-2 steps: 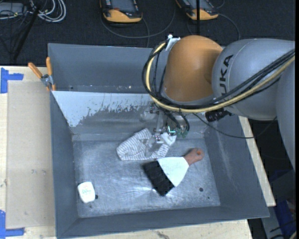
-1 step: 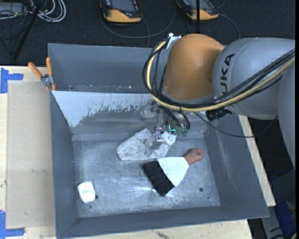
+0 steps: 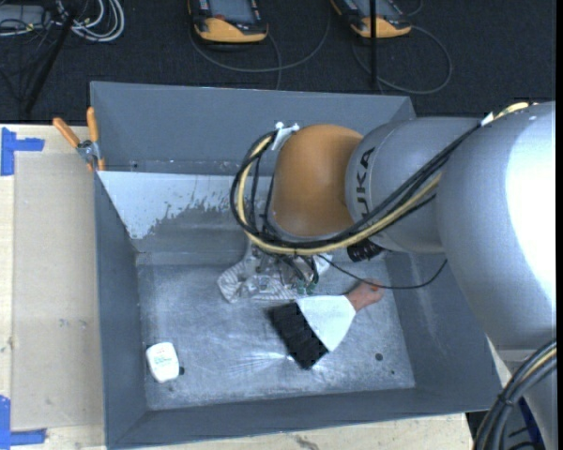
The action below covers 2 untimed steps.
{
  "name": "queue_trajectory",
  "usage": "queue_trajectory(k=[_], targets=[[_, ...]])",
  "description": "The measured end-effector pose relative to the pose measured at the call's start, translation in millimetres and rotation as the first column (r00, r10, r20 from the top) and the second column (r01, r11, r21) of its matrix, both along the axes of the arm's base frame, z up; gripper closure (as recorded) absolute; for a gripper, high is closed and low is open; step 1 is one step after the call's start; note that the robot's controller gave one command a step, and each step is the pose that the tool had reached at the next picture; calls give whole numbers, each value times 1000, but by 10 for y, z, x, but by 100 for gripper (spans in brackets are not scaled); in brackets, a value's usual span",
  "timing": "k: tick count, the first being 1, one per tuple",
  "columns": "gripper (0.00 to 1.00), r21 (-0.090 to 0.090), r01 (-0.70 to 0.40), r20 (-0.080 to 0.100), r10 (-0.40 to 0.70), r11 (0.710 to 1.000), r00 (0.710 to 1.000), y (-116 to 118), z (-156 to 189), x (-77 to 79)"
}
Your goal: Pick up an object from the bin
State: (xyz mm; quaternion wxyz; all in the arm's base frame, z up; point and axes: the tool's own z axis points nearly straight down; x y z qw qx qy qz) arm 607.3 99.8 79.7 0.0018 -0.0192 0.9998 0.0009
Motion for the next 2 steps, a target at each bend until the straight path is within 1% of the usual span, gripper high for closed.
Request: queue_trajectory(k=[1,2], targets=[[100,0,0,0,0,1000,1000,0,0,0],[100,-1,11,-1,-11,1000,1000,-128,1260,71]])
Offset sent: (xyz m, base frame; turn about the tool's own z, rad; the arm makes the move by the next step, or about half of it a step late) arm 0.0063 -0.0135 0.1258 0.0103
